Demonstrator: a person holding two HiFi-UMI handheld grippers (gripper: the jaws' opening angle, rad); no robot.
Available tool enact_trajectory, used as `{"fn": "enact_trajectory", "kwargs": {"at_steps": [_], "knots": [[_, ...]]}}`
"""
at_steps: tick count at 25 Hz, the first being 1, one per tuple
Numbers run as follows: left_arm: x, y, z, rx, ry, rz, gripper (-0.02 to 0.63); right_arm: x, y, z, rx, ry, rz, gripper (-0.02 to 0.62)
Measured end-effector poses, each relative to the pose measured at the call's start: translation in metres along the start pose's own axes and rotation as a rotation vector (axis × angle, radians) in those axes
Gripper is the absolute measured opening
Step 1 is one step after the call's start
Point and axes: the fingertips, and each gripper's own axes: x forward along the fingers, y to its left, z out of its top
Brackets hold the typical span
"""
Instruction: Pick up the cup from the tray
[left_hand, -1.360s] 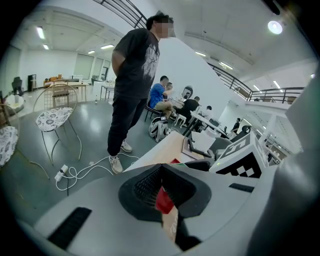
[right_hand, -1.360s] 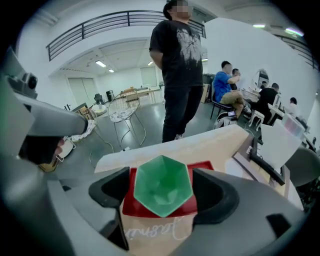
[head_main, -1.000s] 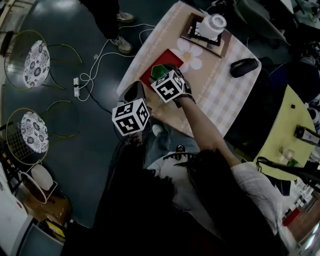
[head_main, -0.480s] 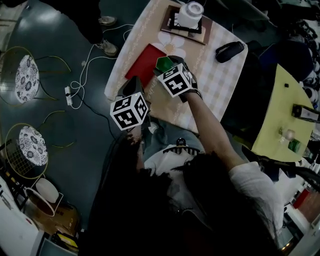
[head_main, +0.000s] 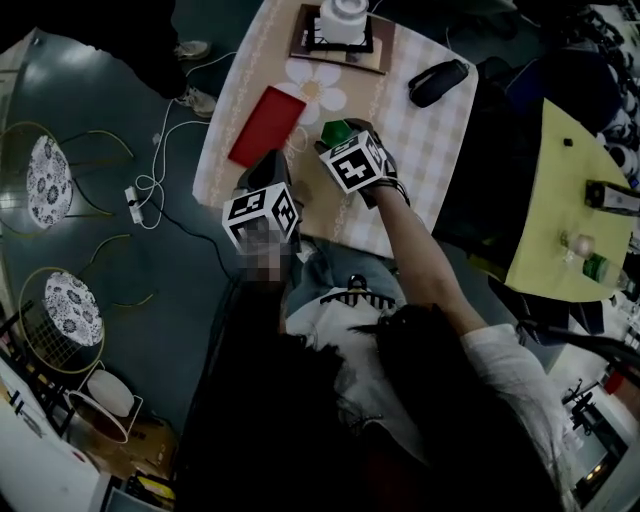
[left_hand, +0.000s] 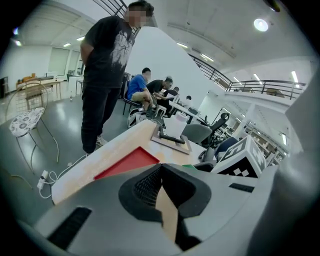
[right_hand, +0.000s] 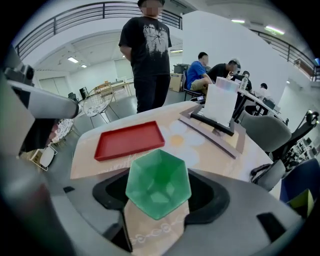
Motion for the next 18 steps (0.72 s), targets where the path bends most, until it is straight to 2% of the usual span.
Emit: {"fn": "enact_trajectory", "kwargs": {"at_steps": [8,15,18], "knots": [[-0.002,-0.003,-0.005,0.003,0.009,0.012,0.009,0.0,0.001,-0.008,0.015,-0.012,0.006,0.314],[-0.01,0.003,-0.008,0.014,0.015,0.041,0.009,-0.005,0.005,-0.004,0.065,-0.033,0.056,0.339],[-0.013,-0.001,-0.005,0.009,0.0,0.029,0.009,-0.02,0.001,0.005,0.029,-0.086,0.01,0.351]]}}
